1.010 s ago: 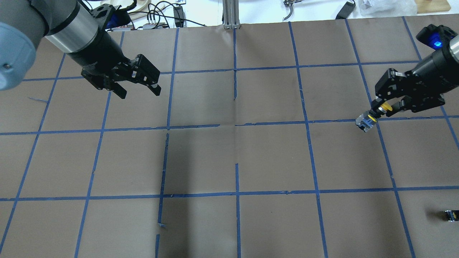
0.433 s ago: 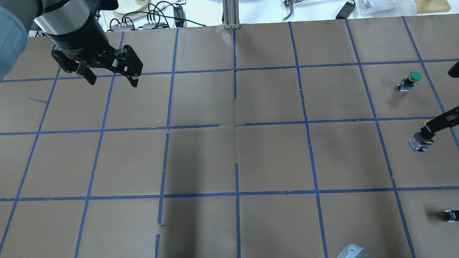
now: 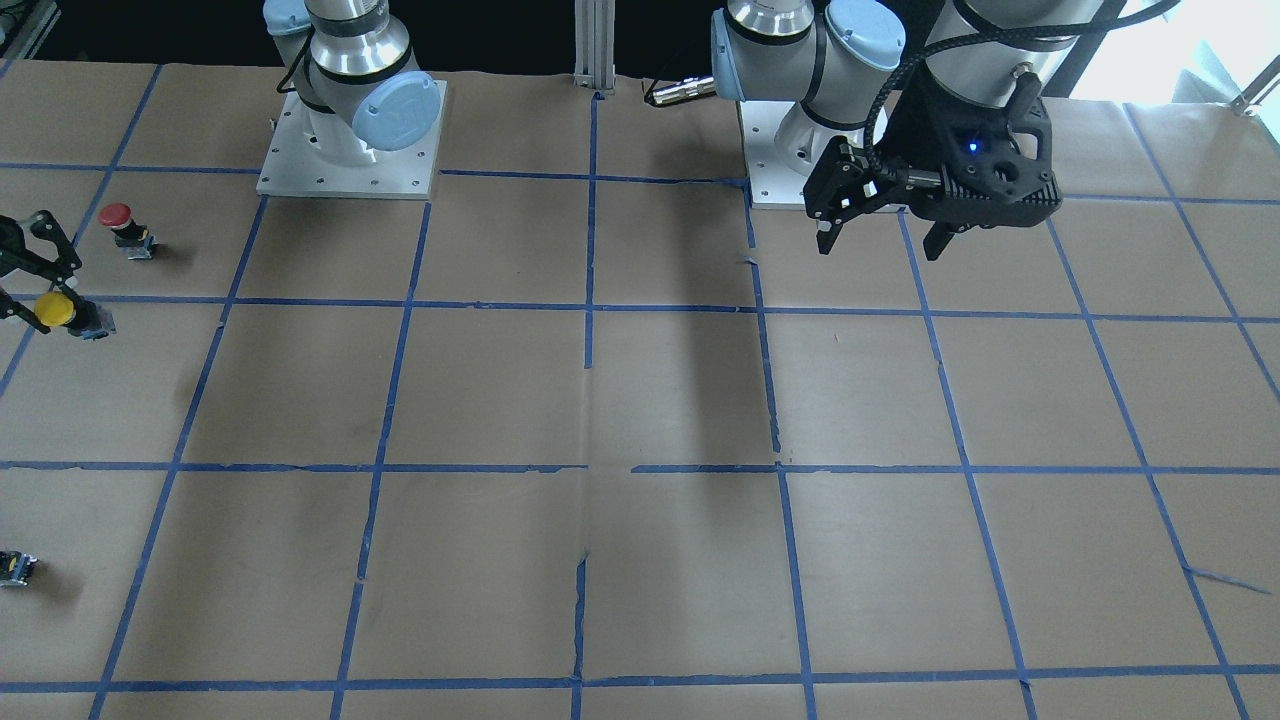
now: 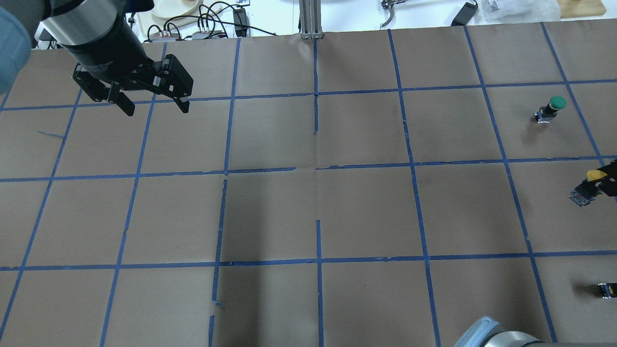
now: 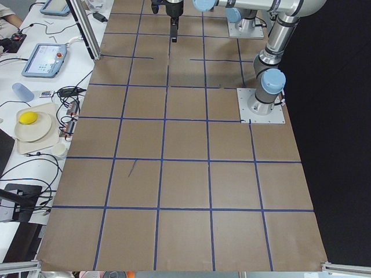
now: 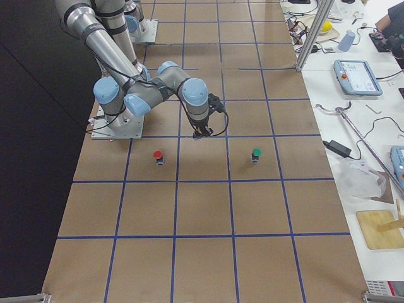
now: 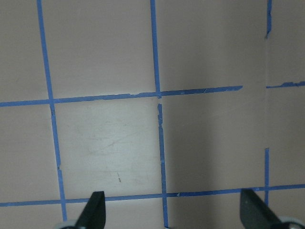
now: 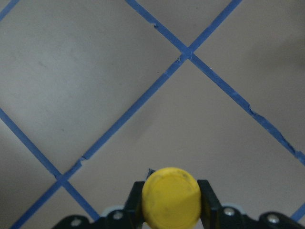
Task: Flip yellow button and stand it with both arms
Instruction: 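Carry the button with the right gripper and lower it upright onto the table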
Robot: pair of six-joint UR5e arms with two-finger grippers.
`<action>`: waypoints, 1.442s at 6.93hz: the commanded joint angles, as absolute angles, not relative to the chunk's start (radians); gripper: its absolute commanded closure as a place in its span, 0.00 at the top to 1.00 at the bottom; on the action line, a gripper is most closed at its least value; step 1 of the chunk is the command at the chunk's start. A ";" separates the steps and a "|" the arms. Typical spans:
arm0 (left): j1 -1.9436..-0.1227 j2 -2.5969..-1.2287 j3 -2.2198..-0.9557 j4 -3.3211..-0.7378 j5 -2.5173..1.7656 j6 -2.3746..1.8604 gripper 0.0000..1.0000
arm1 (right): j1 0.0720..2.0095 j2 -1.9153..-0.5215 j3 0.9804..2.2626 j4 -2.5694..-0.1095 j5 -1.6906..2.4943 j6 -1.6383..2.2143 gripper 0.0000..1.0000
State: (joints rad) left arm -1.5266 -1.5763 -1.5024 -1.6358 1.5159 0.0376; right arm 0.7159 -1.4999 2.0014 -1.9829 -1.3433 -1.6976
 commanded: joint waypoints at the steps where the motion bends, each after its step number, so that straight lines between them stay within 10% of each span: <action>1: -1.468 -1.577 -1.503 -1.654 1.495 0.037 0.99 | 0.640 -1.373 2.000 -2.069 -1.264 -1.976 0.18; 6: -1.506 -1.578 -1.508 -1.657 1.499 0.037 0.99 | 0.640 -1.304 1.999 -2.085 -1.180 -2.212 0.29; 7: -1.506 -1.578 -1.508 -1.657 1.499 0.037 0.99 | 0.640 -1.311 1.997 -2.085 -1.180 -2.194 0.86; 10: -1.506 -1.577 -1.511 -1.657 1.499 0.038 0.99 | 0.647 -1.377 1.988 -2.077 -1.161 -1.962 1.00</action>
State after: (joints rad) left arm -1.5063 -1.5784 -1.5089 -1.6556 1.4987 0.0372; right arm 0.6413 -1.3347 1.9934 -2.0819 -1.1562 -2.0699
